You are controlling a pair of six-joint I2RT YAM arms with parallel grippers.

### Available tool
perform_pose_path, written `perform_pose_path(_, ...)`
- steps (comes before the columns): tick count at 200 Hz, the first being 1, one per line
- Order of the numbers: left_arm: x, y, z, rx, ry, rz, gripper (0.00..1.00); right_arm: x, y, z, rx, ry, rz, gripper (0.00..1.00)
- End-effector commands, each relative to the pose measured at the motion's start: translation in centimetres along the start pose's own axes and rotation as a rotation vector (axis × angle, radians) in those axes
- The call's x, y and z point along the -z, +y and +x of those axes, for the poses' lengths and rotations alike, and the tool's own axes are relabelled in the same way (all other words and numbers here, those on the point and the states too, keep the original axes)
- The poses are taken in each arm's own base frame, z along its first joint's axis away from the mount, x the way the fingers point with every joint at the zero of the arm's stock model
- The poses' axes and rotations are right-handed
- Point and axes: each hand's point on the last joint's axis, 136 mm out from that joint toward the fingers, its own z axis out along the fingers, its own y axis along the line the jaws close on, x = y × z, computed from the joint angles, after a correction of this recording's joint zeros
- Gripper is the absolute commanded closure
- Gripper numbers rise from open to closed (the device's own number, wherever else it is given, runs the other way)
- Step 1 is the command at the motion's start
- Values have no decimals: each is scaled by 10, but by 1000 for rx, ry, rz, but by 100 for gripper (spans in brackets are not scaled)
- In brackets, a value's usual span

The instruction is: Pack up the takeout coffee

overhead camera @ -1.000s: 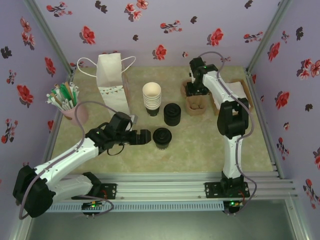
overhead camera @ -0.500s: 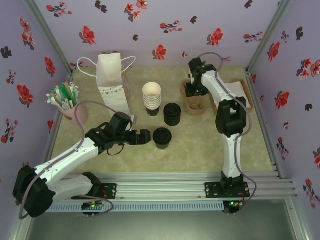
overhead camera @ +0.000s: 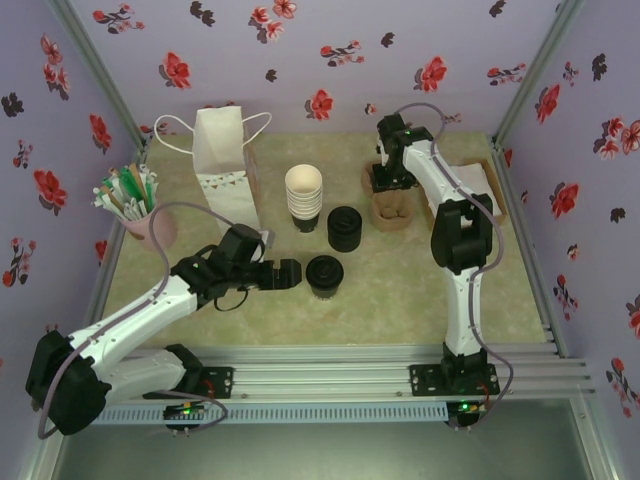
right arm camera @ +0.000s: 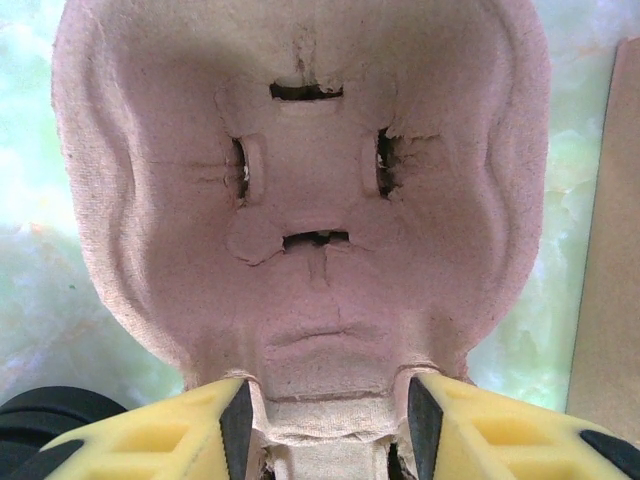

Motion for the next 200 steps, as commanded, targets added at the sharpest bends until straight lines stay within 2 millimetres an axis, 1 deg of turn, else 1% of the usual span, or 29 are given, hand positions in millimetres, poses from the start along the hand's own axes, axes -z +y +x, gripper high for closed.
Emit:
perform_pose_path(1, 4, -3, -5, -29, -16, -4, 1, -5, -2, 1, 8, 24, -6, 54)
perform_pose_path(57, 4, -3, -5, -27, -19, -2, 1, -8, 0, 0, 4, 28, -16, 54)
perform_pose_path(74, 4, -3, -5, -29, -20, -2, 1, -7, 0, 0, 3, 28, -18, 58)
perform_pose_path(93, 3, -3, -4, -29, -19, -2, 1, -7, 0, 0, 2, 28, -19, 58)
perform_pose_path(129, 4, -3, -5, -32, -22, 1, 1, -5, 1, 0, 5, 31, -19, 63)
perform_pose_path(165, 5, -3, -6, -31, -31, 4, 1, 11, 0, -3, 5, 10, -20, 64)
perform_pose_path(200, 7, -5, -8, -31, -48, 9, 1, 35, 1, -8, -1, -33, -30, 64)
